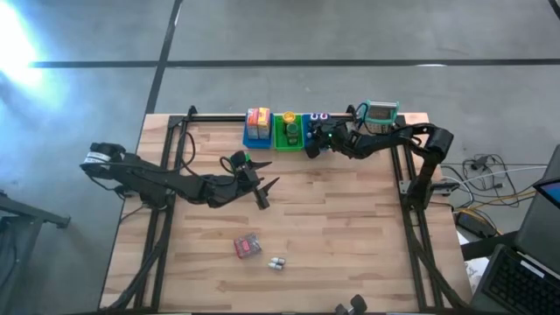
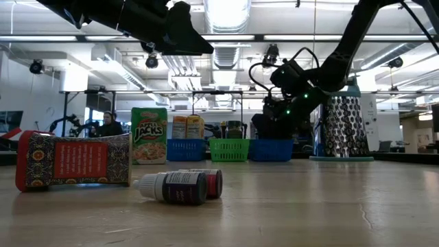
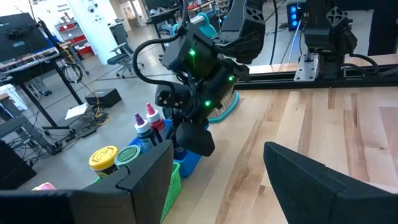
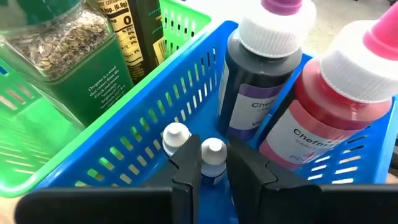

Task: Pick & Place Kitchen Items
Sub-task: Put the top small purple food bottle coloring into the right blue bin, then put the small red food coloring bottle into the right blue bin

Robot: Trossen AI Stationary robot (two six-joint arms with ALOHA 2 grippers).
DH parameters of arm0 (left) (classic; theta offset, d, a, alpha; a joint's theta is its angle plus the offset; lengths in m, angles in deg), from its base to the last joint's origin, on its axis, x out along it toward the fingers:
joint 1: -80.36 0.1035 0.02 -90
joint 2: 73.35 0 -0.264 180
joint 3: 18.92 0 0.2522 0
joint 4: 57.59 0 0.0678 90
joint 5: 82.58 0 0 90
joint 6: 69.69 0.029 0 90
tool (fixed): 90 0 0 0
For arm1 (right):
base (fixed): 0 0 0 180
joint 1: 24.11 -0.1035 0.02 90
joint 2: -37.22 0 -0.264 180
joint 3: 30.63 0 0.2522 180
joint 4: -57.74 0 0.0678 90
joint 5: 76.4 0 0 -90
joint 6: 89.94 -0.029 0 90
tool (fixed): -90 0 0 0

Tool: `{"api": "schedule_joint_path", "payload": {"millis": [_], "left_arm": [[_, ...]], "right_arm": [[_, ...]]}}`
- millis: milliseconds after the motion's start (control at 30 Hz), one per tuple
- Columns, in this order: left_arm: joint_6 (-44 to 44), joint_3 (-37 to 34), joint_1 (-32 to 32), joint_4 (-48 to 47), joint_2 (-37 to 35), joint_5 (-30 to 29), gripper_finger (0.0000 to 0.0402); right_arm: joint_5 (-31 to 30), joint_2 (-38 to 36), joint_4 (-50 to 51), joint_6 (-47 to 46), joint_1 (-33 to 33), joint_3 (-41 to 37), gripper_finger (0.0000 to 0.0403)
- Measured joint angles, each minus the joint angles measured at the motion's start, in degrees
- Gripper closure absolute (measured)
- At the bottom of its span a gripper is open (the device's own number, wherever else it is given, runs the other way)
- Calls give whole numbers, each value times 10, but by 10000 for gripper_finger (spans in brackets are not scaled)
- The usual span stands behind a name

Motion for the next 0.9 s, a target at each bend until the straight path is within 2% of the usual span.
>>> {"api": "schedule_joint_path", "payload": {"millis": [133, 533, 900], "left_arm": [[0, 0, 0, 0, 0, 0, 145], [0, 0, 0, 0, 0, 0, 145], [0, 0, 0, 0, 0, 0, 145]], "right_arm": [[0, 0, 2, 0, 0, 0, 342], [4, -10, 12, 2, -1, 0, 285], [5, -88, 65, 16, -2, 0, 267]]}}
